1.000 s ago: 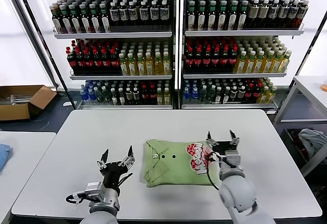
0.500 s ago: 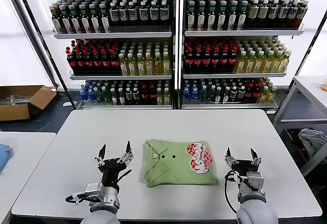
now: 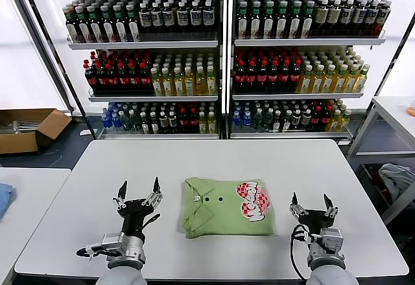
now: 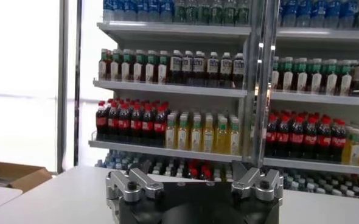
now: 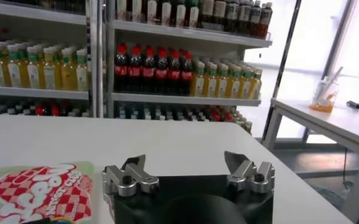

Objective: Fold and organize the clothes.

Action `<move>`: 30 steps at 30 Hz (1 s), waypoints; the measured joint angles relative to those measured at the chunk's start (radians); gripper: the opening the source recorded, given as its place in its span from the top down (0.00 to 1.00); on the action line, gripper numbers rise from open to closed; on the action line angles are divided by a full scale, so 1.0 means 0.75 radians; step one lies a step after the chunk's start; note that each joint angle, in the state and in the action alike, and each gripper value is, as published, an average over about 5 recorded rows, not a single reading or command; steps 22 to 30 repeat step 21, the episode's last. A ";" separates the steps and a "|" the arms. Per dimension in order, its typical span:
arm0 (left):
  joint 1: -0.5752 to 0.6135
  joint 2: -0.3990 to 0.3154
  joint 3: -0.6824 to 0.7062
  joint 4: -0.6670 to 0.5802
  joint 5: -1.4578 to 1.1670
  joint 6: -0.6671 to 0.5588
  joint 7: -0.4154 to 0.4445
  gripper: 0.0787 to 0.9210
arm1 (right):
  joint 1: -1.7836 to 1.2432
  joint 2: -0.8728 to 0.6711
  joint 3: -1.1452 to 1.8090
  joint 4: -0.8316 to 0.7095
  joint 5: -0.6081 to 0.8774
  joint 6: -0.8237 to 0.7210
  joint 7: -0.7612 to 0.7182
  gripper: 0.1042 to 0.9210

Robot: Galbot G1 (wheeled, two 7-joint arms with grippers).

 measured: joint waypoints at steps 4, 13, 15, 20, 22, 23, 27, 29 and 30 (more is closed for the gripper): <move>0.003 0.002 -0.005 0.001 0.018 -0.002 0.013 0.12 | -0.017 -0.001 0.002 0.020 0.002 0.004 -0.001 0.12; -0.002 -0.008 -0.004 0.008 0.039 -0.004 0.022 0.12 | -0.027 -0.013 0.014 0.030 0.005 0.009 0.001 0.12; -0.001 -0.009 -0.004 0.008 0.040 -0.004 0.023 0.12 | -0.028 -0.015 0.014 0.031 0.005 0.011 0.000 0.12; 0.004 -0.013 -0.004 0.007 0.046 0.002 0.027 0.12 | -0.030 -0.016 0.014 0.038 0.005 0.013 -0.005 0.12; 0.004 -0.014 -0.004 0.007 0.047 0.003 0.027 0.12 | -0.030 -0.016 0.013 0.039 0.005 0.013 -0.006 0.12; 0.004 -0.014 -0.004 0.007 0.047 0.003 0.027 0.12 | -0.030 -0.016 0.013 0.039 0.005 0.013 -0.006 0.12; 0.004 -0.014 -0.004 0.007 0.047 0.003 0.027 0.12 | -0.030 -0.016 0.013 0.039 0.005 0.013 -0.006 0.12; 0.004 -0.014 -0.004 0.007 0.047 0.003 0.027 0.12 | -0.030 -0.016 0.013 0.039 0.005 0.013 -0.006 0.12; 0.004 -0.014 -0.004 0.007 0.047 0.003 0.027 0.12 | -0.030 -0.016 0.013 0.039 0.005 0.013 -0.006 0.12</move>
